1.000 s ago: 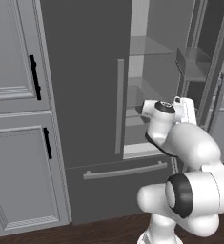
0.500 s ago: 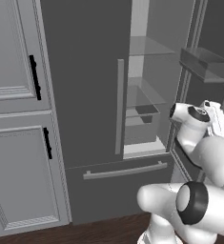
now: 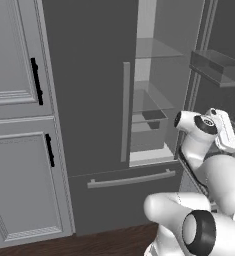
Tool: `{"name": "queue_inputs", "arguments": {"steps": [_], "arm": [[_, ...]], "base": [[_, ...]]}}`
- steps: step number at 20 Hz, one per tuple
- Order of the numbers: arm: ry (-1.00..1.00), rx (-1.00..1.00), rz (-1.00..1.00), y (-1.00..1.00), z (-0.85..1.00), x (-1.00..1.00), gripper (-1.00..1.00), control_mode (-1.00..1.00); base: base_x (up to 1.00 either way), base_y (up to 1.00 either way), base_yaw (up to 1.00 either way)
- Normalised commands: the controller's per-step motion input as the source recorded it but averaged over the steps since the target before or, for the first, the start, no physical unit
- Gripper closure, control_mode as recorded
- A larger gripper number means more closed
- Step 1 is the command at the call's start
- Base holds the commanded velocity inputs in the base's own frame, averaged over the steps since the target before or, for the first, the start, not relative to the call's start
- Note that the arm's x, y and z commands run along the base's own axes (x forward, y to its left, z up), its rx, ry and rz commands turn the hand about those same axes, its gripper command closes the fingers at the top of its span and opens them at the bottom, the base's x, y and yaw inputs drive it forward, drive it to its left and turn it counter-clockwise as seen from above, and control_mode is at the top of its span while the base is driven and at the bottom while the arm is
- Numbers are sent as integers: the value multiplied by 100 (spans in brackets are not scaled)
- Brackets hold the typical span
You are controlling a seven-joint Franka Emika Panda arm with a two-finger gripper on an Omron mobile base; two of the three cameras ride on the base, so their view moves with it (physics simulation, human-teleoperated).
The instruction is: Take the strawberry from the fridge and place it on top of the pancake, located on the dining counter.
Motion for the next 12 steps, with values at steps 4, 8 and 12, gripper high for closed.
{"name": "queue_inputs", "arguments": {"steps": [4,8,12], "arm": [[1,11,0,100,-23,11,-100,-100],[-6,37,-2,100,-46,24,-100,-100],[-15,36,-6,100,-30,47,-100,-100]], "base": [[0,0,0],[0,0,0],[0,0,0]]}}
